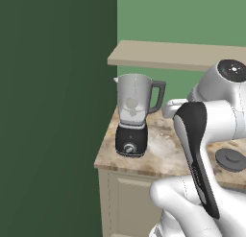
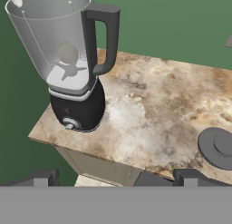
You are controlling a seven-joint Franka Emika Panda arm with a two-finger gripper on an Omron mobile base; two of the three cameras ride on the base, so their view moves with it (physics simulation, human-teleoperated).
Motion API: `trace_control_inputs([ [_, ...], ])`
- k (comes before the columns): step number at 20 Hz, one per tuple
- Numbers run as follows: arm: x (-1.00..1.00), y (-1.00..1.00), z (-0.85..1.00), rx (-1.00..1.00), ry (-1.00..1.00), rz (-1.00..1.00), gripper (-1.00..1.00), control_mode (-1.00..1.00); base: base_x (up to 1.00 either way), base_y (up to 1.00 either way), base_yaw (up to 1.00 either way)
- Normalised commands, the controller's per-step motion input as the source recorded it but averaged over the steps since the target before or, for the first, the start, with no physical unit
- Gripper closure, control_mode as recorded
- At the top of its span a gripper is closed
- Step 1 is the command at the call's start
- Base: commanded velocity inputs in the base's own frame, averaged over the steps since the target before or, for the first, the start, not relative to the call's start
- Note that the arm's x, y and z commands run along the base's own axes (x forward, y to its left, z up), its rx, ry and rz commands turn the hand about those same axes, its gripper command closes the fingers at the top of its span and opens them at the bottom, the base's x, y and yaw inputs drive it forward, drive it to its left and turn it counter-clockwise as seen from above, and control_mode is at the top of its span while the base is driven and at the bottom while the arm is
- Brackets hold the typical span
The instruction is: Grab the onion and lemon from the fridge, place them in the blender, close the lid, and turn on the blender to create a marinade.
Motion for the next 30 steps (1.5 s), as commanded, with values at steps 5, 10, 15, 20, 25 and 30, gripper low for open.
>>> trace_control_inputs([
  [5,0.00,-0.04,0.00,0.01,0.00,0.00,-1.00,1.00,-0.03,-0.03,0.00],
  [10,0.00,0.00,0.00,0.00,0.00,0.00,-1.00,1.00,-0.53,0.00,0.06],
  [15,0.00,0.00,0.00,0.00,0.00,0.00,-1.00,1.00,-0.84,0.00,0.20],
  [20,0.00,0.00,0.00,0.00,0.00,0.00,-1.00,1.00,-0.69,0.00,0.37],
  [25,0.00,0.00,0.00,0.00,0.00,0.00,-1.00,1.00,-0.45,0.00,0.53],
  [30,0.00,0.00,0.00,0.00,0.00,0.00,-1.00,1.00,-0.36,-0.11,0.64],
])
